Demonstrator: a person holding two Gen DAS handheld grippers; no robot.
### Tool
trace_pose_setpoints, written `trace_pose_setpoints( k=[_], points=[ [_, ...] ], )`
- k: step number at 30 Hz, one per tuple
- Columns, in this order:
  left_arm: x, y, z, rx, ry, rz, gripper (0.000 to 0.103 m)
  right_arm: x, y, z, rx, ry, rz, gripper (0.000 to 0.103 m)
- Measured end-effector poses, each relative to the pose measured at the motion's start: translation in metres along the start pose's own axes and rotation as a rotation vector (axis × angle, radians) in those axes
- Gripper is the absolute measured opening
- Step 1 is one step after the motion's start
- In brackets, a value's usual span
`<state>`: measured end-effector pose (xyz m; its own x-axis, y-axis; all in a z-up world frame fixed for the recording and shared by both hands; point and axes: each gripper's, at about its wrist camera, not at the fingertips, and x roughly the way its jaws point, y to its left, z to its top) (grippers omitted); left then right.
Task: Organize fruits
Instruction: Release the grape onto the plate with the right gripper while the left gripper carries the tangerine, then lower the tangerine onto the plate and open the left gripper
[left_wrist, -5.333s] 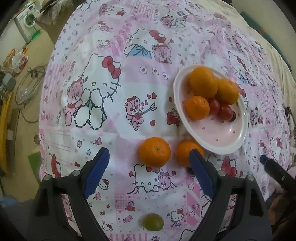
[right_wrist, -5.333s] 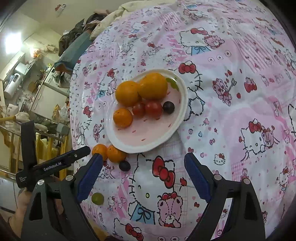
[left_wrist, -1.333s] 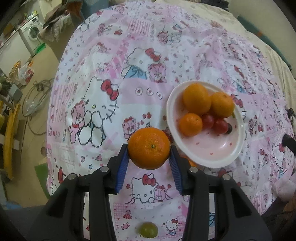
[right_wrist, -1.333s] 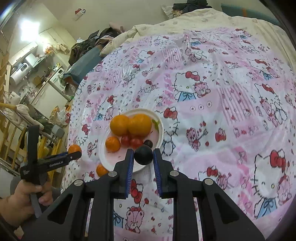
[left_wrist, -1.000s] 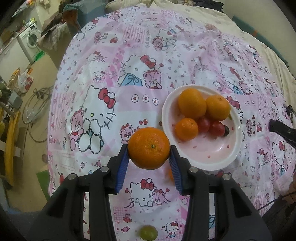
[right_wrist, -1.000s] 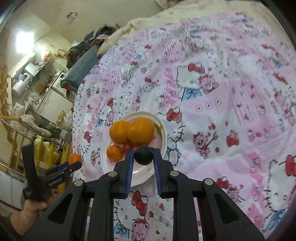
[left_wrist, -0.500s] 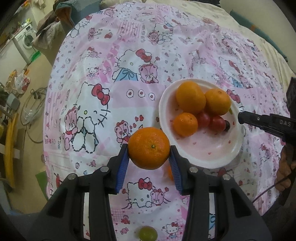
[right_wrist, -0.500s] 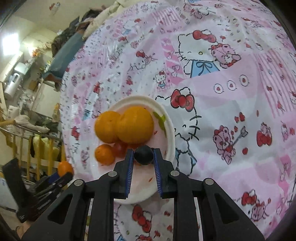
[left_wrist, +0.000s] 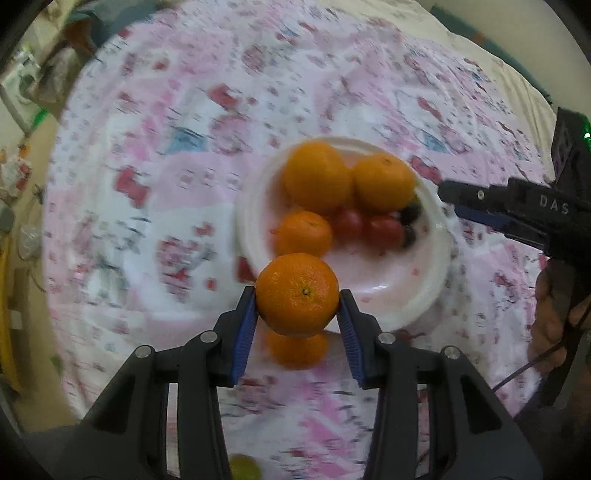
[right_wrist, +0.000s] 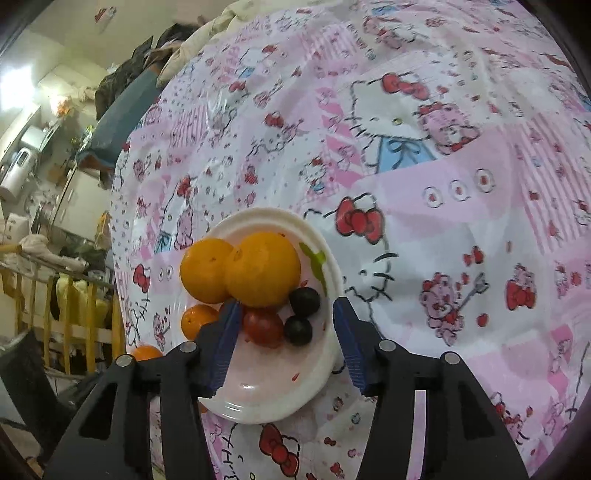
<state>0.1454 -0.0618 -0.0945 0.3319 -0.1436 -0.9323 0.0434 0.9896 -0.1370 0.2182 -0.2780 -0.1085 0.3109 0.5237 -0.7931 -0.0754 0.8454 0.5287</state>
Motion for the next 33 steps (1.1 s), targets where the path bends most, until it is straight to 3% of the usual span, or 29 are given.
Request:
trace_pose_setpoints(
  k=[4,12,24,26,28,30,33],
  points=[
    [0.016,-0.028,0.003,0.000,0.033,-0.017,0.039,-0.015,-0.011,0.001,0.038,-0.038,-0.020,0.070],
    [0.047,-0.060,0.013,0.004,0.079,0.004,0.039,-0.034,-0.030,0.000,0.090,-0.055,-0.031,0.070],
    [0.061,-0.055,0.015,-0.051,0.104,0.016,0.041,-0.051,-0.024,0.005,0.090,-0.098,0.000,0.070],
    [0.060,-0.054,0.015,-0.051,0.106,0.031,0.052,-0.052,-0.024,0.005,0.092,-0.101,0.000,0.070],
    [0.054,-0.054,0.015,-0.050,0.091,0.031,0.077,-0.051,-0.025,0.005,0.096,-0.101,0.000,0.070],
    [0.047,-0.055,0.014,-0.040,0.069,0.020,0.083,-0.051,-0.025,0.005,0.096,-0.101,-0.004,0.070],
    [0.038,-0.056,0.015,-0.021,0.062,0.024,0.083,-0.050,-0.023,0.004,0.089,-0.099,-0.006,0.070]
  ],
)
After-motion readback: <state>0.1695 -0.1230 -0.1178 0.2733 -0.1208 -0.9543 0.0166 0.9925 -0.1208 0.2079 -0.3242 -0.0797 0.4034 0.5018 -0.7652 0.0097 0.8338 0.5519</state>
